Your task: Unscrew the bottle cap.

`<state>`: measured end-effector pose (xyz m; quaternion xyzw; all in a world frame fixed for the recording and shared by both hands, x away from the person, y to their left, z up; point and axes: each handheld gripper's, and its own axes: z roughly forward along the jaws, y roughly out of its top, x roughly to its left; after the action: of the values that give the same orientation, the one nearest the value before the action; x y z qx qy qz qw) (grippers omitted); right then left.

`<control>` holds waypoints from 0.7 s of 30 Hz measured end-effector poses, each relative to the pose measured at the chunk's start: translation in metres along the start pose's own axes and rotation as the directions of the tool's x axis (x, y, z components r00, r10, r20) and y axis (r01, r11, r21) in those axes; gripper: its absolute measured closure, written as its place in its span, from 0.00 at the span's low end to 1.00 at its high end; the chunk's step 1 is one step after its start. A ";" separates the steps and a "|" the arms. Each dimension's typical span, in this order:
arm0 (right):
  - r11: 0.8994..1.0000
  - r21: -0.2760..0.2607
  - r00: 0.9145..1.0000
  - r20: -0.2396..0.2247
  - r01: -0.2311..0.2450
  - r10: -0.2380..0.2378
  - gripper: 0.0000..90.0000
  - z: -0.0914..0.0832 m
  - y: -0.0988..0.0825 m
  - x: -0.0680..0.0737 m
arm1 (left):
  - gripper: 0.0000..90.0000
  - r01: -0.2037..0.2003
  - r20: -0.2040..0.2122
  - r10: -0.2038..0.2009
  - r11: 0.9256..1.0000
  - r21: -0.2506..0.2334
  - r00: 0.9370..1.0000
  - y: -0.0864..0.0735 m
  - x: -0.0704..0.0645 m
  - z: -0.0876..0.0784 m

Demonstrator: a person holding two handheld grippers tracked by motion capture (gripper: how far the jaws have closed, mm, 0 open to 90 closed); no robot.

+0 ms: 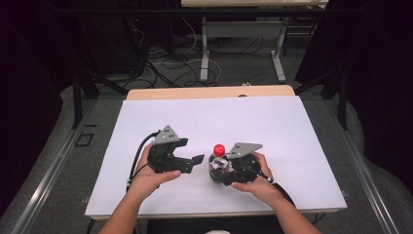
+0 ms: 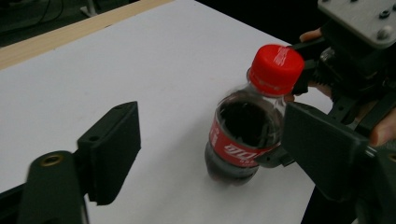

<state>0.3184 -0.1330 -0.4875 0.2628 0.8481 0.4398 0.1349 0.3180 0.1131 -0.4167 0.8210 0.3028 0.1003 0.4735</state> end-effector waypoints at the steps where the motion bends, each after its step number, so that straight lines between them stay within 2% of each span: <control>1: 1.000 -0.002 1.000 -0.004 0.001 -0.001 0.34 0.000 0.000 0.000 | 0.27 -0.012 0.012 0.012 1.000 0.009 1.000 0.004 -0.001 0.000; 3: 1.000 0.002 1.000 -0.016 0.002 -0.002 0.34 0.001 -0.001 0.000 | 0.34 -0.023 0.018 0.023 1.000 0.000 1.000 0.008 -0.004 0.001; 4: 1.000 -0.002 1.000 -0.010 0.006 -0.006 0.34 0.001 -0.001 0.000 | 0.35 -0.025 0.044 0.024 1.000 0.017 0.999 0.011 -0.004 0.001; 6: 1.000 -0.002 1.000 -0.011 0.007 -0.007 0.34 0.002 -0.001 0.000 | 0.35 -0.041 0.070 0.041 0.999 0.000 0.997 0.015 -0.006 0.004; 8: 1.000 0.008 1.000 -0.026 0.001 -0.001 0.34 0.002 -0.002 0.001 | 0.36 -0.070 0.122 0.069 0.998 0.007 0.990 0.020 -0.009 0.007; 9: 1.000 0.014 0.999 -0.037 0.001 -0.001 0.34 0.003 -0.002 0.001 | 0.37 -0.070 0.122 0.069 0.998 0.007 0.990 0.020 -0.009 0.007; 11: 1.000 0.015 0.999 -0.040 0.002 -0.002 0.34 0.003 -0.002 0.002 | 0.37 -0.090 0.165 0.085 0.996 0.023 0.983 0.024 -0.011 0.009; 13: 1.000 0.012 0.999 -0.044 0.009 -0.009 0.34 0.004 -0.002 0.003 | 0.38 -0.110 0.182 0.103 0.994 0.029 0.978 0.026 -0.014 0.013; 14: 1.000 0.020 0.998 -0.062 0.007 -0.006 0.34 0.004 -0.002 0.003 | 0.41 -0.126 0.191 0.117 0.991 0.035 0.974 0.027 -0.014 0.015; 16: 1.000 0.017 0.997 -0.075 0.010 -0.008 0.34 0.004 -0.002 0.003 | 0.44 -0.128 0.206 0.119 0.991 0.031 0.971 0.029 -0.015 0.019; 17: 1.000 0.013 0.997 -0.073 0.013 -0.012 0.34 0.004 -0.002 0.004 | 0.45 -0.126 0.217 0.114 0.991 0.044 0.970 0.030 -0.015 0.020; 20: 1.000 0.022 0.997 -0.082 0.013 -0.011 0.34 0.003 -0.001 0.006 | 0.49 -0.105 0.248 0.086 0.992 0.065 0.965 0.031 -0.014 0.025; 21: 1.000 0.008 0.997 -0.080 0.021 -0.021 0.34 0.004 -0.002 0.006 | 0.50 -0.101 0.256 0.080 0.992 0.070 0.963 0.032 -0.013 0.026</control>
<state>0.3146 -0.1278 -0.4909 0.2367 0.8575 0.4446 0.1044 0.3321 0.0750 -0.4019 0.8589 0.2060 0.0039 0.4689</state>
